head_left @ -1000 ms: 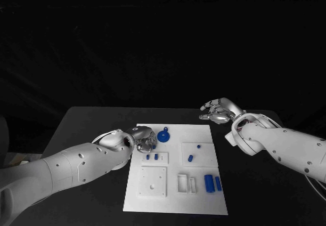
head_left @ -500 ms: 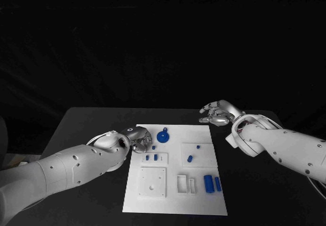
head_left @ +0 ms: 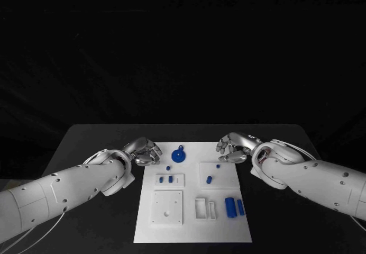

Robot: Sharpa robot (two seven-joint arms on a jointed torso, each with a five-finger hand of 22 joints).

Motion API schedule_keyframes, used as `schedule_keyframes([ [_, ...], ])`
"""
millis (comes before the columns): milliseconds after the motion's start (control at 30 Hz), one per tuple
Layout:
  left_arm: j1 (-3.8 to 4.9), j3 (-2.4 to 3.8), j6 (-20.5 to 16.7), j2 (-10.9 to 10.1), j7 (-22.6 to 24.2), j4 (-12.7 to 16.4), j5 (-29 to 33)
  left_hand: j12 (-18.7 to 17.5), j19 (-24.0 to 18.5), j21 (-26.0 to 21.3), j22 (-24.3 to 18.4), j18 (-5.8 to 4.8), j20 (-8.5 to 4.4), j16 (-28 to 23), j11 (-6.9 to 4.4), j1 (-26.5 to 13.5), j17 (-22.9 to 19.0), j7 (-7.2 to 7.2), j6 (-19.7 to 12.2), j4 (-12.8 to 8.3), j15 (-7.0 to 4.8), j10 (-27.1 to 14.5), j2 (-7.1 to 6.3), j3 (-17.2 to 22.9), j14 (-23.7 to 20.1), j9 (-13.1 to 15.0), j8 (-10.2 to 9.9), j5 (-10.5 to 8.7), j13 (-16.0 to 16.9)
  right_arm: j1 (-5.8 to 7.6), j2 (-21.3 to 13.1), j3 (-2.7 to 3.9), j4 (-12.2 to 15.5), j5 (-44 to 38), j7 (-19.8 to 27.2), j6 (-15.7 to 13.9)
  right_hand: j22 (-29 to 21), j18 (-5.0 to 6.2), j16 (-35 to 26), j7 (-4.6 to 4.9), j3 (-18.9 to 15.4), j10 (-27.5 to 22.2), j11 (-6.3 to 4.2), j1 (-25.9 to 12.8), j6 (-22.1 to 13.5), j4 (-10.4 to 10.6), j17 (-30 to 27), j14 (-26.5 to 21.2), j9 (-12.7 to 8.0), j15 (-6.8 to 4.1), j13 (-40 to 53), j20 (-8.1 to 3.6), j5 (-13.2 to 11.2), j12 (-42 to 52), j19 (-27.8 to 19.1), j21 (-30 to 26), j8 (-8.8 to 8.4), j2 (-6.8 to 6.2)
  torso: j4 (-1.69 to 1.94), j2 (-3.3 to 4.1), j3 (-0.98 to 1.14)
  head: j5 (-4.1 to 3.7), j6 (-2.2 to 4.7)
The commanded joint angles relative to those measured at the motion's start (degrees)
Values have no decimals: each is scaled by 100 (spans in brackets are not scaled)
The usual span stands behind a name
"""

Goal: Assemble the parts on the task board

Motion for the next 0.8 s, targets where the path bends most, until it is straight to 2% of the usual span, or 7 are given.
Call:
schedule_keyframes([
  [33, 33, 5, 15, -42, 434, 76, 2290, -27, -58, -78, -33, -10, -48, -109, 30, -55, -46, 11, -36, 37, -2, -21, 0, 0, -76, 5, 22, 31, 7, -29, 67, -14, 16, -1231, -171, 182, 42, 252, 18, -18, 26, 80, -32, 66, -21, -28, -6, 15, 4, -1, -40, -2, -4, -52, 21, -37, 15, -18, 22, -5, -5, -18, 14],
  [67, 34, 4, 50, -55, 471, 94, 2543, -29, -70, -94, -40, -15, -44, -134, 34, -60, -57, 12, -40, 37, 1, -24, 0, -1, -86, 6, 23, 32, 7, -30, 74, -31, 42, -1369, -249, 170, 42, 252, 18, -19, 28, 81, -36, 71, -21, -35, -7, 15, 5, 2, -43, -3, 0, -56, 20, -37, 15, -23, 23, -7, -4, -18, 11],
  [100, 34, 4, 88, -64, 498, 105, 2700, -119, -686, -627, -253, -193, 179, -958, 184, -257, -409, 29, -86, 56, 258, -186, 41, 28, -735, 19, 32, 11, -24, -33, 77, -47, 67, -1507, -314, 171, 51, 252, 56, -60, 157, 90, -11, 142, 97, -14, -27, 89, 37, 36, -215, -18, -172, -313, 94, -14, 80, -120, 23, -7, -4, -18, 11],
  [233, 34, 4, 202, -76, 560, 38, 2909, -174, -984, -991, -406, -246, 407, -1730, 235, -314, -690, 40, -133, 19, 507, -293, 110, -24, -913, 52, 74, 6, -43, -41, 124, -143, 34, -1794, -527, 224, 59, 252, 81, -80, 392, 352, 7, 191, 141, 51, -95, 134, 47, 36, -489, -23, -438, -698, 161, -28, 92, -236, 19, -6, -10, -23, 8],
  [367, 36, 4, 231, -95, 643, 3, 3184, -194, -1091, -1151, -443, -220, 524, -2192, 252, -320, -797, 44, -152, 1, 624, -326, 133, -66, -930, 77, 115, 12, -80, -62, 241, -245, -112, -1974, -652, 168, 60, 252, 99, -79, 607, 483, 19, 248, 150, 160, -146, 150, 36, 50, -638, -14, -628, -929, 197, -54, 77, -355, 17, -10, -15, -30, 18],
  [467, 43, 4, 221, -107, 654, -11, 3283, -194, -1130, -1185, -450, -222, 551, -2275, 253, -323, -818, 42, -152, 0, 653, -326, 141, -68, -967, 80, 121, 15, -84, -135, 307, -253, -165, -2132, -719, 121, 60, 252, 107, -77, 687, 528, 19, 263, 149, 217, -163, 158, 30, 52, -679, -13, -669, -992, 214, -61, 70, -403, 20, 2, -3, -21, 6],
  [800, 44, 4, 198, -169, 748, 31, 3629, -200, -1474, -1411, -458, -206, 777, -2851, 259, -353, -928, 47, -179, -12, 876, -329, 189, -111, -1214, 99, 153, 15, -122, -175, 425, -286, -320, -2194, -761, 165, 70, 252, 134, -86, 839, 652, 10, 302, 182, 321, -204, 183, 23, 41, -761, -13, -784, -1126, 266, -66, 71, -482, 44, 6, -11, -27, -39],
])
